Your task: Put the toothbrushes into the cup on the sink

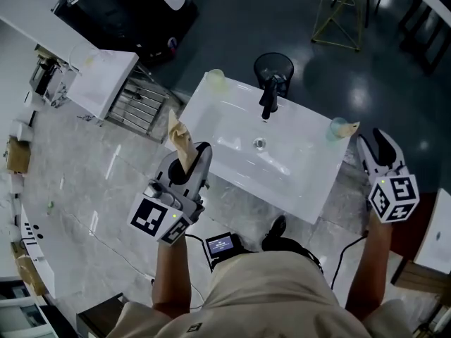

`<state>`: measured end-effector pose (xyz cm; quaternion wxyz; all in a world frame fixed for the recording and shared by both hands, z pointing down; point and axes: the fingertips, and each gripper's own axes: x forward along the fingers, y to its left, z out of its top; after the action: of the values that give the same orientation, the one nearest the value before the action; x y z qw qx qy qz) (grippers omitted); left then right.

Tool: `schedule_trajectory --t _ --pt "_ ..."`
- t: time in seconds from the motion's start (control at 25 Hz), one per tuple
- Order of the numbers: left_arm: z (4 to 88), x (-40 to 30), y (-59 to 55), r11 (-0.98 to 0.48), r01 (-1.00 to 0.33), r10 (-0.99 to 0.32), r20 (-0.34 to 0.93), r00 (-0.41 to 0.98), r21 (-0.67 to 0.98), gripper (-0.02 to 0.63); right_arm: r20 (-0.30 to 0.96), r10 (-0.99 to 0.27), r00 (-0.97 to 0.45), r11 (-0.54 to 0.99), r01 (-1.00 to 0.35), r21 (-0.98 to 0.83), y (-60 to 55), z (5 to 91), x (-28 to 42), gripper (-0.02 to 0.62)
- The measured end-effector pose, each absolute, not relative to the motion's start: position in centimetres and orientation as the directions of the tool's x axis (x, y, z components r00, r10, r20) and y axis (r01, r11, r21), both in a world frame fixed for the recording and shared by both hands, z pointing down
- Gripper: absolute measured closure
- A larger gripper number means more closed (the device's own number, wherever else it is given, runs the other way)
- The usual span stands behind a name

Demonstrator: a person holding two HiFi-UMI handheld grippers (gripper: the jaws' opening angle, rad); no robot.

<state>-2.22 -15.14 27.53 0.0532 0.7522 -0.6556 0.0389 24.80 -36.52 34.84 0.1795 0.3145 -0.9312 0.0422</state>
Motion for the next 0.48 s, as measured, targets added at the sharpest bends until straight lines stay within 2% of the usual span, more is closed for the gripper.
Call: schedule_trajectory --t 0.48 --pt "26.2 -2.2 -12.2 -0.084 -0.996 -0.990 0.113 0.084 -0.002 0.601 0.285 -0.504 -0.815 0.855 -0.518 0.029 -31.9 31.8 23.1 0.411"
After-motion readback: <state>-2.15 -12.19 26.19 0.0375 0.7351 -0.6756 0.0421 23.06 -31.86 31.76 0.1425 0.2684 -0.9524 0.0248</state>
